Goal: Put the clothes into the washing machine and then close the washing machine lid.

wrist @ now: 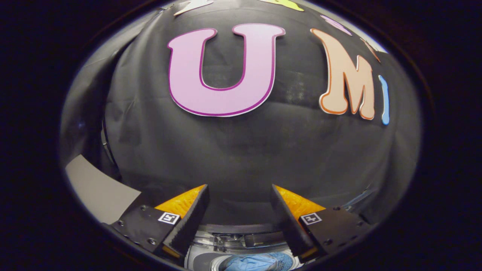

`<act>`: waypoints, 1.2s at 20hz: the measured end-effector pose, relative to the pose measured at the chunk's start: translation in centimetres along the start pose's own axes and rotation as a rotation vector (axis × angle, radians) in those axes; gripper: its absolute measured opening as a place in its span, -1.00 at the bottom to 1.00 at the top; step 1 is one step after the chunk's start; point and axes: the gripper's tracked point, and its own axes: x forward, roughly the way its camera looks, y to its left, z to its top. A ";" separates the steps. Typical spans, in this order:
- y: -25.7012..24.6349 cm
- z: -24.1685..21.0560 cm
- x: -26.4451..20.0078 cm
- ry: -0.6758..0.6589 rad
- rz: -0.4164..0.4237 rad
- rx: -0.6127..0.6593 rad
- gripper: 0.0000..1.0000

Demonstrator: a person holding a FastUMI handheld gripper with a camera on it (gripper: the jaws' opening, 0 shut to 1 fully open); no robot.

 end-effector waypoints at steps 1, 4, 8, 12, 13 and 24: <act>0.0 -0.3 -0.7 -0.002 -0.001 -0.002 1.00; 0.1 -1.2 -3.1 -0.014 0.001 -0.003 1.00; 0.4 -2.9 -6.3 -0.021 0.015 -0.005 1.00; 0.9 -6.0 -9.3 0.002 0.070 0.007 1.00; 0.9 -6.9 -10.0 0.012 0.078 0.010 1.00; -1.9 -10.6 -15.4 -0.054 0.092 0.043 1.00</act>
